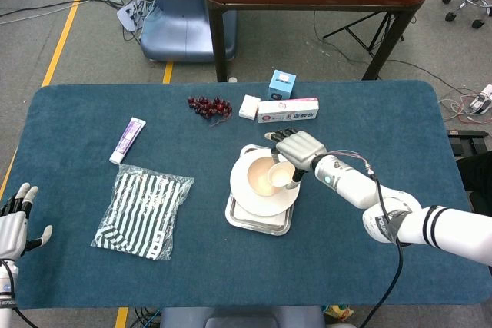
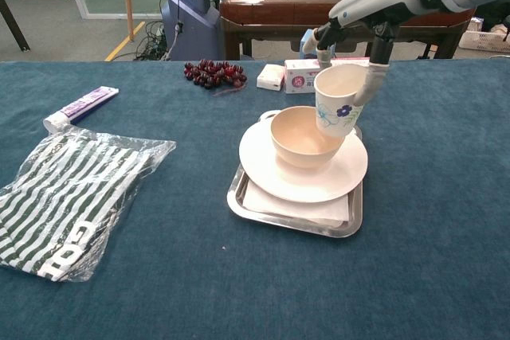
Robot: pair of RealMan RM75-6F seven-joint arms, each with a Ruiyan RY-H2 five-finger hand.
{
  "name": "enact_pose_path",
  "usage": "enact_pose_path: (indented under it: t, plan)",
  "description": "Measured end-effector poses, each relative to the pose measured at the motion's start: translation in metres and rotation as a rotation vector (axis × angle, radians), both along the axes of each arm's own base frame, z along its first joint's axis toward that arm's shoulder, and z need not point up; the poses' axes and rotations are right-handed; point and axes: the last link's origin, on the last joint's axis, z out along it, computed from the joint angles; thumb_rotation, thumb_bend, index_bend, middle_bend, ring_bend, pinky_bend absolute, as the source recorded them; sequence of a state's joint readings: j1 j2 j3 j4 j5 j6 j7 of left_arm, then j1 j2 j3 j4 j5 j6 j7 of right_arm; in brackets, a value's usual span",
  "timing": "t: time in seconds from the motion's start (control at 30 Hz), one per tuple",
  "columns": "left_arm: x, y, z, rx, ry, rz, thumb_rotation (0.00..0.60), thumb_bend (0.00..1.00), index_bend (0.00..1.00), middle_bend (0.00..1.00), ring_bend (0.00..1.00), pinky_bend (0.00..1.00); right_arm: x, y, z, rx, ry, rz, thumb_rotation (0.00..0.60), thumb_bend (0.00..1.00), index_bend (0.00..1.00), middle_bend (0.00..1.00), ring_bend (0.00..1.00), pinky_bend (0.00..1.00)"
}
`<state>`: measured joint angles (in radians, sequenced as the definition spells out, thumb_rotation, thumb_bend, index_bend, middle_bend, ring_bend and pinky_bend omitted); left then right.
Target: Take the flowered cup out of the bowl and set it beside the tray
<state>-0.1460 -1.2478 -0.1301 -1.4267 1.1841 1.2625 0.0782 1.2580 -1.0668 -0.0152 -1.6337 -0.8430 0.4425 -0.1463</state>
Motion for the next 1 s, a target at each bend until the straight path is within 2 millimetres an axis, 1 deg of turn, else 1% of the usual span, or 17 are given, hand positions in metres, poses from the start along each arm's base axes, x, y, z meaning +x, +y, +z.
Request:
enact_pose_path:
  t: [0.23,0.43,0.77,1.0]
  plan:
    - [0.002,-0.002,-0.003,-0.005,0.005,0.001,0.6,0.3,0.0,0.0,0.0,0.12,-0.013,0.013,0.015,-0.019,0.003,-0.016,0.6,0.16,0.45,0.06,0.0,0.0]
    - [0.005,-0.002,-0.009,-0.019,0.013,-0.002,0.6,0.3,0.0,0.0,0.0,0.12,-0.032,0.018,0.028,-0.045,0.003,-0.051,0.6,0.16,0.45,0.06,0.0,0.0]
    - [0.017,0.006,-0.018,-0.045,0.021,-0.012,0.6,0.3,0.0,0.0,0.0,0.12,-0.063,0.049,0.055,-0.076,0.007,-0.08,0.6,0.16,0.45,0.06,0.0,0.0]
    - [0.021,0.009,-0.024,-0.061,0.027,-0.01,0.6,0.3,0.0,0.0,0.0,0.12,-0.087,0.065,0.062,-0.071,0.026,-0.126,0.6,0.16,0.45,0.06,0.0,0.0]
